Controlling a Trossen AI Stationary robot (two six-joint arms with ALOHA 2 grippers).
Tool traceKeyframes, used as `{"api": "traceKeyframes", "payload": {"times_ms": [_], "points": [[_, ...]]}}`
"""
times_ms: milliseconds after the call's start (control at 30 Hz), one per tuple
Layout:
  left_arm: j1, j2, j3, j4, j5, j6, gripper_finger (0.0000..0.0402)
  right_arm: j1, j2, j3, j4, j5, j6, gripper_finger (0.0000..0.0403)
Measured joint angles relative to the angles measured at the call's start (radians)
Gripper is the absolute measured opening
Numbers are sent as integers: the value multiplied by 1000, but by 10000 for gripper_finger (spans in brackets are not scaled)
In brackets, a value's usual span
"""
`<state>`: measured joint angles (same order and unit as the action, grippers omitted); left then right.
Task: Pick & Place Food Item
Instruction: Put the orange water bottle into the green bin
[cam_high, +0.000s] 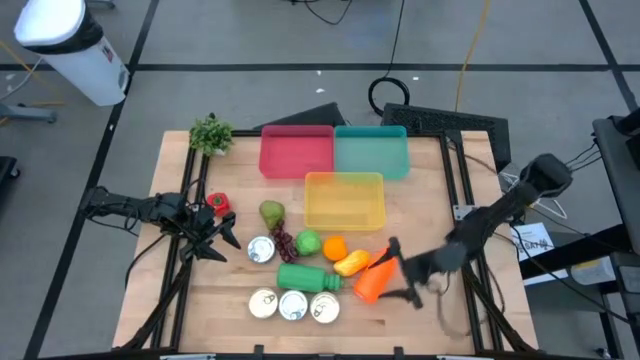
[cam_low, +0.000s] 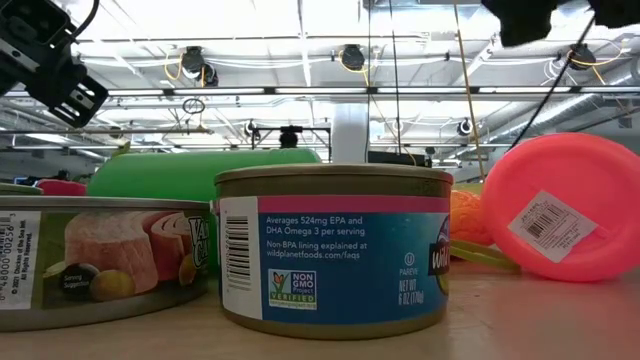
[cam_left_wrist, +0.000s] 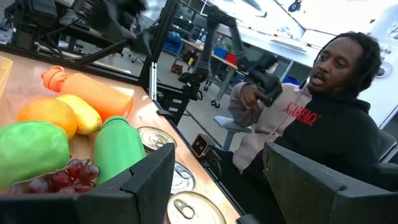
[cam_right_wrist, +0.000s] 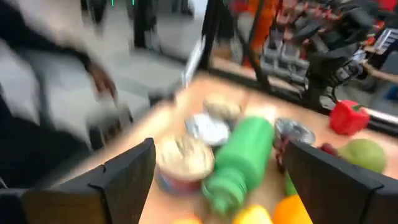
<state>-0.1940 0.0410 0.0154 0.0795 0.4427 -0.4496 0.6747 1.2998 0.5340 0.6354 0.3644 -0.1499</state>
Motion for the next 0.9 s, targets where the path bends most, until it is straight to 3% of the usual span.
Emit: {"api": "traceKeyframes", "payload": {"times_ms": [100, 200, 267, 367, 467, 900], "points": [[0, 0, 0, 0, 0, 0, 253, 23, 123, 126, -287, 109, -40, 336], [0, 0, 0, 0, 0, 0, 253, 10, 199, 232, -546, 185, 52, 330], [0, 0, 0, 0, 0, 0, 253, -6, 221, 278, -671, 182, 113, 326], [0, 0, 0, -1, 0, 0, 253, -23, 232, 307, -820, 87, 154, 321], [0, 0, 0, -1, 0, 0, 253, -28, 211, 331, -888, 3, 202, 317], [0, 0, 0, -1, 1, 0, 253, -25, 94, 332, -1197, -10, 498, 315]]}}
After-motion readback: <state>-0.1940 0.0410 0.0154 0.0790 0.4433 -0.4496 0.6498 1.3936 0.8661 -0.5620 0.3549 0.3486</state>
